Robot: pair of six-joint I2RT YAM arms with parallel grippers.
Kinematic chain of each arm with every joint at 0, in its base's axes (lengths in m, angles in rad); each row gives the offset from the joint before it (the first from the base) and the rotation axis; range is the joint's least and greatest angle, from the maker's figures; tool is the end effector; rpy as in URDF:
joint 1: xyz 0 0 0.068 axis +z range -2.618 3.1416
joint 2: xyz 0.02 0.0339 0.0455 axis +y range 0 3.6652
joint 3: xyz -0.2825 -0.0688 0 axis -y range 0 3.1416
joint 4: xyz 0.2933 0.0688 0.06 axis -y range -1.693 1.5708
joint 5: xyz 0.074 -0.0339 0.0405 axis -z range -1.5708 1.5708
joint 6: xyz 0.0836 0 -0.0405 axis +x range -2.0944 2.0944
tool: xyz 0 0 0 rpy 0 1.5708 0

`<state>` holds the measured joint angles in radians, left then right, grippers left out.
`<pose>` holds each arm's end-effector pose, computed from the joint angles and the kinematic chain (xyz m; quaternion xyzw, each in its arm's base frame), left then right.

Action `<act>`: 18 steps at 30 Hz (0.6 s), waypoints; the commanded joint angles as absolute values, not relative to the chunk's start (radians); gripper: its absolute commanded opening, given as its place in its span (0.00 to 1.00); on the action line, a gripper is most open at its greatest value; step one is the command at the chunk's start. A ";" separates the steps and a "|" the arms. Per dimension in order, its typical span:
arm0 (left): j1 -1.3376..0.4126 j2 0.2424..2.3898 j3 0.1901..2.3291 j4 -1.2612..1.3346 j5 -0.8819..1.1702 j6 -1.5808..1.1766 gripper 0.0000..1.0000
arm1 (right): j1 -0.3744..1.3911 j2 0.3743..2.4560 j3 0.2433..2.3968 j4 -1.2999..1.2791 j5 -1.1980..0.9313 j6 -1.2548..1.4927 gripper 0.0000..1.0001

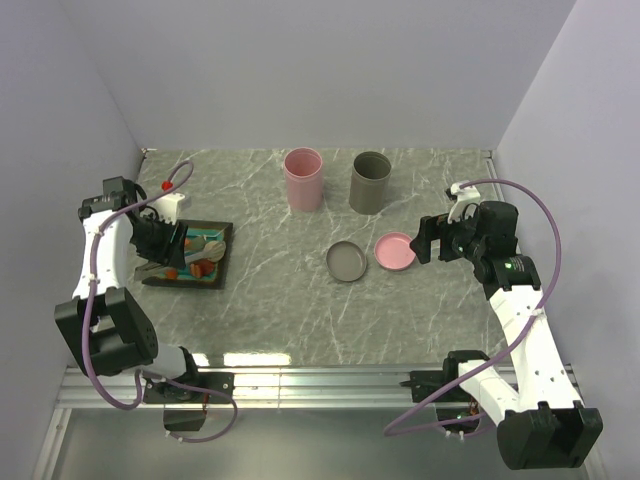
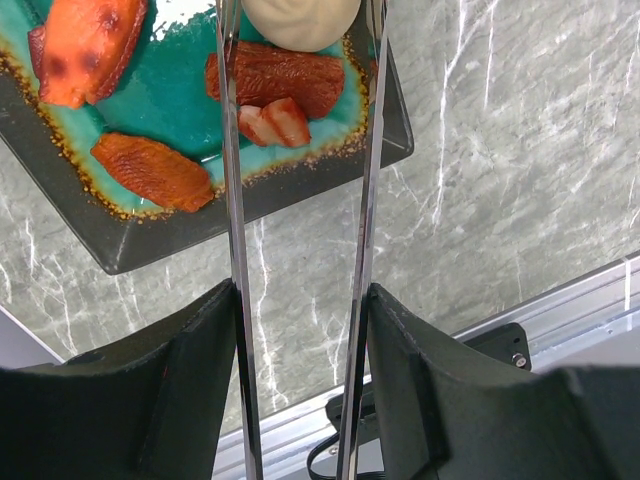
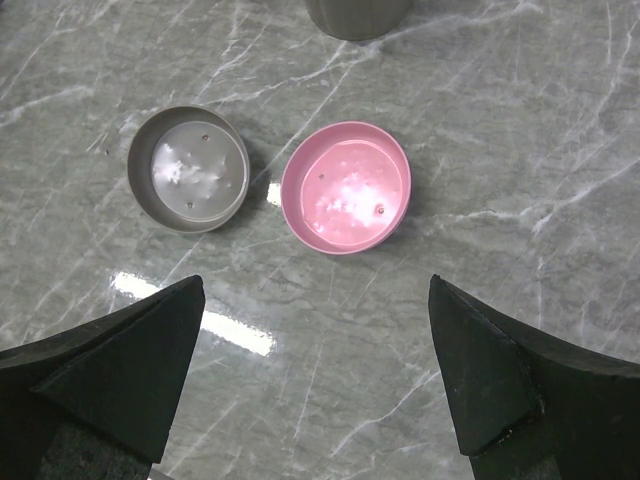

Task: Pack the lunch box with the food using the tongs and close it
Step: Pick up the food using the clamp

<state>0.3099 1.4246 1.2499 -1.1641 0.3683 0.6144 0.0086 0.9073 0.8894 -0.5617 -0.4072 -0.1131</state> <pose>0.3073 0.0668 0.2532 0.1690 0.9620 -0.1121 0.1829 0.2662 0.0354 0.3082 -0.1484 0.8541 0.1533 0.4744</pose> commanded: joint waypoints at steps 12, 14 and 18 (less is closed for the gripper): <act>0.311 1.465 1.270 -1.143 0.367 0.589 0.54 | 0.005 0.893 0.900 -0.554 -0.400 -0.115 1.00; 0.310 1.468 1.279 -1.152 0.373 0.588 0.50 | 0.006 0.894 0.900 -0.554 -0.400 -0.115 1.00; 0.311 1.456 1.322 -1.164 0.397 0.578 0.35 | 0.006 0.893 0.902 -0.554 -0.400 -0.115 1.00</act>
